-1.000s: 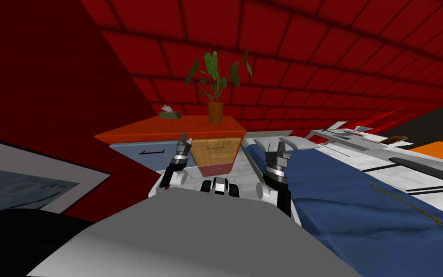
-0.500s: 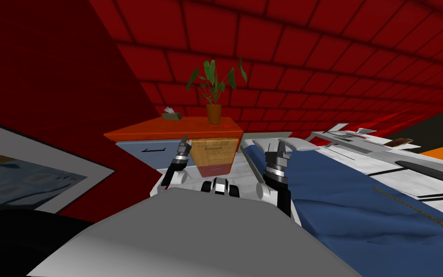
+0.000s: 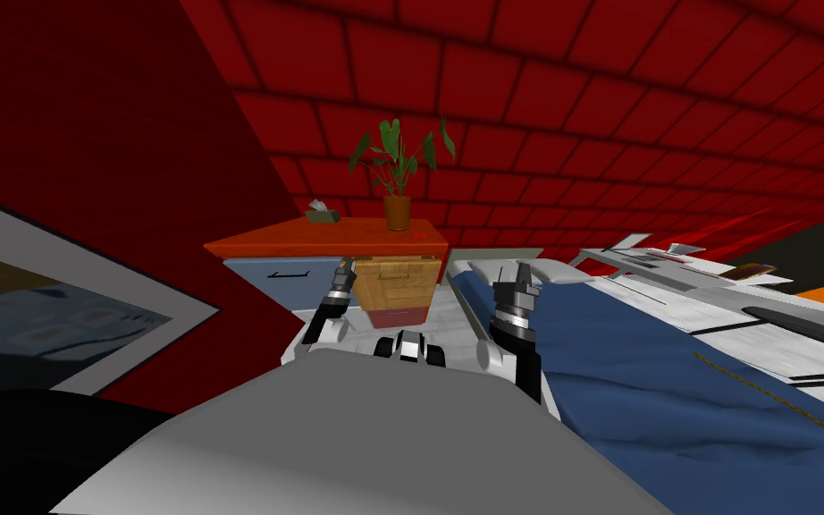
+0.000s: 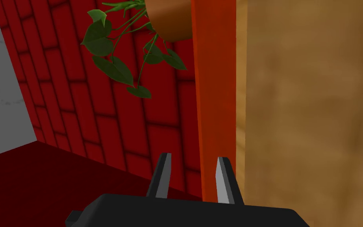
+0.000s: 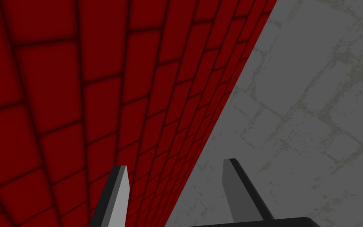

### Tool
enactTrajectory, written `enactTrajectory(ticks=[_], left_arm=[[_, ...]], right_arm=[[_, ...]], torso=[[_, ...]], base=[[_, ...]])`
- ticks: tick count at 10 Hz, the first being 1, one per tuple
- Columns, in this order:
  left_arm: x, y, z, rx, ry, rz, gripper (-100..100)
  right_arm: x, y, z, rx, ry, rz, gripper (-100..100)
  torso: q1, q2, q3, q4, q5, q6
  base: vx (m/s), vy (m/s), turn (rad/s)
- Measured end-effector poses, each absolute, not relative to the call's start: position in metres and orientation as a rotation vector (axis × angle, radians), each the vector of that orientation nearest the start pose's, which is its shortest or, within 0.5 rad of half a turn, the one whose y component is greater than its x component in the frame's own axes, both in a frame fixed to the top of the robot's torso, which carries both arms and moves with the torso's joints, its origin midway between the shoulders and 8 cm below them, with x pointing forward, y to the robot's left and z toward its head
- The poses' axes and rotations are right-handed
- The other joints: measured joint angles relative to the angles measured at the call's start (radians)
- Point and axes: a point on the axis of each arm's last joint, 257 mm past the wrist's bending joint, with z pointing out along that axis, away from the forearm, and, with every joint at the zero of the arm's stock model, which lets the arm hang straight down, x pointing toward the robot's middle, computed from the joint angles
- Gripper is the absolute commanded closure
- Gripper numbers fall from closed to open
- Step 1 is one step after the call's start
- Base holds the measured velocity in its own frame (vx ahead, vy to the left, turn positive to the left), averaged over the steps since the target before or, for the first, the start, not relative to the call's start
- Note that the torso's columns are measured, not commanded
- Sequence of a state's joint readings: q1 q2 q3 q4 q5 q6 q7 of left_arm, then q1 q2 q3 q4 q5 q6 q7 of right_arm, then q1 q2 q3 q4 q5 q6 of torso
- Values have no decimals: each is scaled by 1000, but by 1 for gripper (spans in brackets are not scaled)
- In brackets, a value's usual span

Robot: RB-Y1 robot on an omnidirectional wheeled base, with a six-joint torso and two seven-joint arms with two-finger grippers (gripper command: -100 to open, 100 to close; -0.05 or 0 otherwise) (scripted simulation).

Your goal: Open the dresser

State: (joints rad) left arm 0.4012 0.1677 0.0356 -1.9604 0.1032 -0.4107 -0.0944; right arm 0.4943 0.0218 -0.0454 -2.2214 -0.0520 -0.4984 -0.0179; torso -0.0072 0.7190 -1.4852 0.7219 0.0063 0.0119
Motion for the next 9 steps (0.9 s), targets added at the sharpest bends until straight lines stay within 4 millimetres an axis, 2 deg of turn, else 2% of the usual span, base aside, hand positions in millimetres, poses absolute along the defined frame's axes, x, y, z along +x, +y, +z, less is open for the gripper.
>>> enactTrajectory(ticks=[2, 6, 9], left_arm=[[414, 312, -113, -823, 932, -1153, -100], [420, 316, -167, -938, 1001, -1115, -100], [422, 313, -193, -1026, 994, -1106, -100]], right_arm=[[351, -306, 0, 752, 587, 1293, 0], [351, -306, 0, 753, 586, 1293, 0], [351, -306, 0, 752, 586, 1293, 0]], torso=[[2, 1, 1, 1, 0, 0], [5, 20, 10, 16, -7, -12], [11, 20, 10, 16, -5, -12]], base=[[-4, -30, -3], [-11, -141, 14], [-14, -67, 13]])
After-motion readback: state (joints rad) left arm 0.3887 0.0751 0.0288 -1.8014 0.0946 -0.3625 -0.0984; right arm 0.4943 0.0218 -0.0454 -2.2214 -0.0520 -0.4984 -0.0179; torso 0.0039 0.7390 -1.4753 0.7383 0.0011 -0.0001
